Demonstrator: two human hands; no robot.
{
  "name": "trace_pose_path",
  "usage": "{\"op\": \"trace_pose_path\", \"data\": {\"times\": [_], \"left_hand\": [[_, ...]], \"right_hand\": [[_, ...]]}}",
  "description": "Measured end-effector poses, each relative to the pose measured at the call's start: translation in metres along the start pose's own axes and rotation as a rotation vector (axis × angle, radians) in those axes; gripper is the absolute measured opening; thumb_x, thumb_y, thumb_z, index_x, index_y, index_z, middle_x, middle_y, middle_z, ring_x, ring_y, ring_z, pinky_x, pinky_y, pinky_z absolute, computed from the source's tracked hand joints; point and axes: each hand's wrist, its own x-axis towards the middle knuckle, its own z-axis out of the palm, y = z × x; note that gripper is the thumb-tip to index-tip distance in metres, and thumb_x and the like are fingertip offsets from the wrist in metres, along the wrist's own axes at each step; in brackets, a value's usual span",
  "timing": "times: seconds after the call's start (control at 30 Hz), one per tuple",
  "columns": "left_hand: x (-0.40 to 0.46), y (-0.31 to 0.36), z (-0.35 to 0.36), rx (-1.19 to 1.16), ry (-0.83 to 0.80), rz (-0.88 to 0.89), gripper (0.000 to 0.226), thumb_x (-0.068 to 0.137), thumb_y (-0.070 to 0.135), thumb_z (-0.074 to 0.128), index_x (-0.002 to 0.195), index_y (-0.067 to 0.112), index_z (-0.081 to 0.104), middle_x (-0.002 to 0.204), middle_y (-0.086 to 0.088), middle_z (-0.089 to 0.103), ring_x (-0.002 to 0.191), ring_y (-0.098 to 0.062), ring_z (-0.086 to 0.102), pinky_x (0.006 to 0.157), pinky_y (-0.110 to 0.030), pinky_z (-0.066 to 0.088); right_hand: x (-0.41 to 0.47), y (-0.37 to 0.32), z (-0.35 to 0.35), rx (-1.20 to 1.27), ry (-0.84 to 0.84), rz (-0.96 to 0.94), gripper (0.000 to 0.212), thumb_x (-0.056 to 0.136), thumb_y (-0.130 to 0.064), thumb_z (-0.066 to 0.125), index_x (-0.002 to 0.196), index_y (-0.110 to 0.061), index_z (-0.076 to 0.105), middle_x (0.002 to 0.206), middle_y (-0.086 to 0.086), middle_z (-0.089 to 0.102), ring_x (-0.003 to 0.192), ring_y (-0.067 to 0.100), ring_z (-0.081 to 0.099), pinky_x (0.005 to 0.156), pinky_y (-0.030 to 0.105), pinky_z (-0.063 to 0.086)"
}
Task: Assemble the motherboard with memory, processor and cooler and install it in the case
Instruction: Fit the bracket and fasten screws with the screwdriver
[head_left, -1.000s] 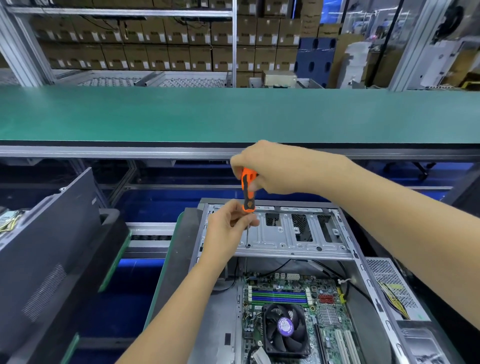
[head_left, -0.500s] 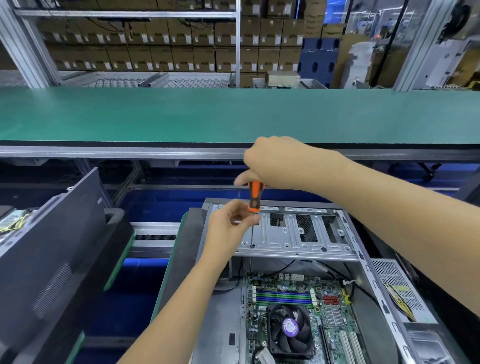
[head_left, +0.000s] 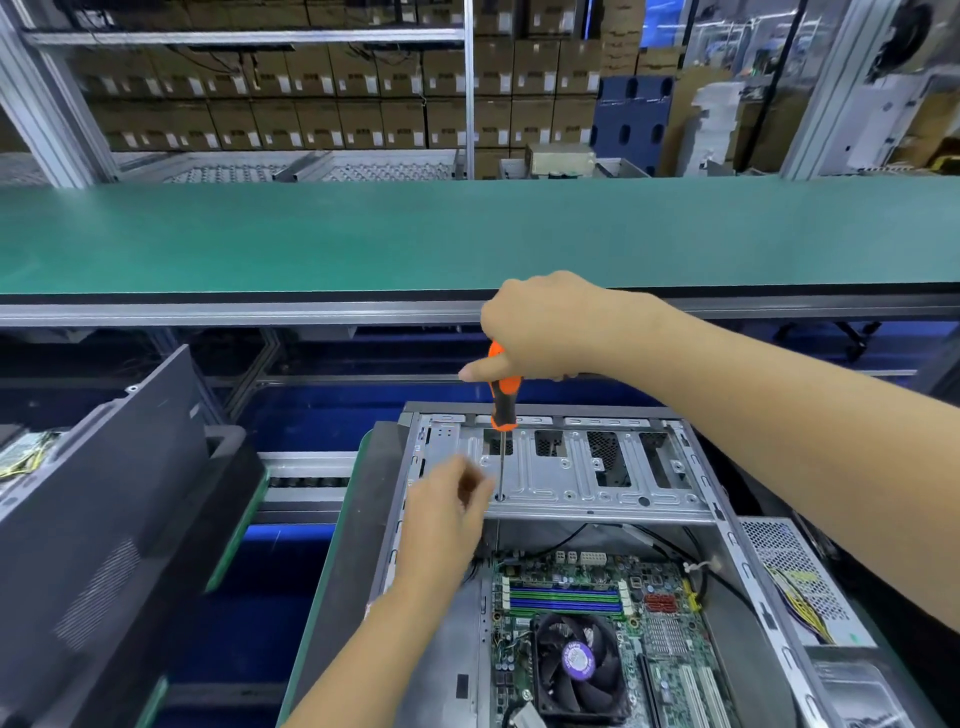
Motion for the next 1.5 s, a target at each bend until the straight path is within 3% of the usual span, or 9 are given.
{"op": "trace_pose_path", "data": {"times": [0.07,0.13,0.23,0.53,0.8,1.03,1.17,1.37,1.5], "left_hand": [[-0.023,-0.023,0.015,0.296,-0.290,-0.089,0.013,0.094,0.021,0.056,0.084,0.017,0.064,0.072,0.008,0.063,0.063,-0.001,0.058,0.061,-0.013,0.047],[-0.029,-0.038,0.034,0.522,-0.695,-0.271,0.020,0.095,0.004,0.047,0.108,0.010,0.060,0.104,-0.010,0.065,0.085,-0.017,0.063,0.079,-0.026,0.054],[-0.015,-0.050,0.063,0.736,-0.965,-0.390,0.067,0.091,-0.003,0.053,0.148,0.008,0.021,0.141,-0.016,0.041,0.108,-0.020,0.057,0.082,-0.030,0.046],[0.001,-0.053,0.067,0.762,-0.971,-0.441,0.055,0.093,-0.008,0.040,0.144,0.009,0.032,0.143,-0.018,0.041,0.128,-0.027,0.047,0.098,-0.030,0.043],[0.007,-0.053,0.060,0.914,-1.016,-0.313,0.052,0.091,-0.011,0.033,0.138,0.009,0.044,0.136,-0.017,0.048,0.120,-0.032,0.053,0.099,-0.039,0.046],[0.020,-0.041,0.053,1.024,-1.089,-0.204,0.051,0.091,0.001,0.051,0.141,0.003,0.040,0.139,-0.017,0.043,0.123,-0.035,0.049,0.101,-0.043,0.045],[0.013,-0.018,0.025,0.347,-0.972,-0.360,0.024,0.100,0.015,0.042,0.112,-0.002,0.053,0.096,-0.018,0.069,0.071,-0.026,0.065,0.056,-0.027,0.053],[-0.001,0.021,-0.022,-1.024,-0.830,-0.652,0.052,0.099,0.040,0.044,0.126,-0.003,0.051,0.118,-0.021,0.065,0.108,-0.028,0.065,0.081,-0.033,0.057],[-0.010,0.066,-0.035,-1.605,-0.607,-0.858,0.038,0.098,0.015,0.043,0.113,-0.018,0.052,0.104,-0.027,0.068,0.085,-0.031,0.072,0.065,-0.032,0.060]], "right_hand": [[0.000,0.003,-0.004,0.046,0.000,0.019,0.056,0.091,-0.057,0.047,0.057,-0.013,0.040,0.056,0.002,0.044,0.047,0.017,0.040,0.044,0.025,0.026],[-0.001,0.007,-0.015,0.057,0.034,0.036,0.052,0.089,-0.053,0.052,0.058,-0.012,0.040,0.059,0.003,0.045,0.048,0.018,0.041,0.043,0.025,0.027],[-0.007,0.011,-0.033,0.068,0.120,0.046,0.051,0.087,-0.049,0.056,0.058,-0.012,0.035,0.061,0.003,0.038,0.047,0.018,0.036,0.043,0.024,0.023],[-0.016,0.010,-0.042,0.106,0.160,0.018,0.051,0.086,-0.046,0.059,0.057,-0.012,0.033,0.059,0.002,0.035,0.045,0.017,0.033,0.043,0.024,0.023],[-0.018,0.009,-0.042,0.164,0.188,0.027,0.052,0.084,-0.046,0.060,0.055,-0.013,0.032,0.054,0.001,0.035,0.043,0.016,0.030,0.042,0.023,0.023],[-0.024,0.000,-0.043,0.161,0.156,0.102,0.051,0.085,-0.048,0.058,0.055,-0.015,0.033,0.055,0.000,0.036,0.045,0.014,0.032,0.043,0.022,0.022],[-0.040,-0.007,-0.054,0.170,0.150,0.152,0.052,0.085,-0.046,0.059,0.055,-0.014,0.032,0.053,0.000,0.034,0.044,0.015,0.029,0.042,0.023,0.022],[-0.087,-0.029,-0.082,0.114,0.154,0.203,0.053,0.084,-0.044,0.062,0.056,-0.012,0.031,0.055,0.003,0.033,0.044,0.017,0.030,0.043,0.024,0.022],[-0.128,-0.059,-0.101,0.019,0.096,0.180,0.051,0.084,-0.043,0.063,0.059,-0.015,0.029,0.062,0.002,0.033,0.047,0.016,0.034,0.043,0.024,0.023]]}}
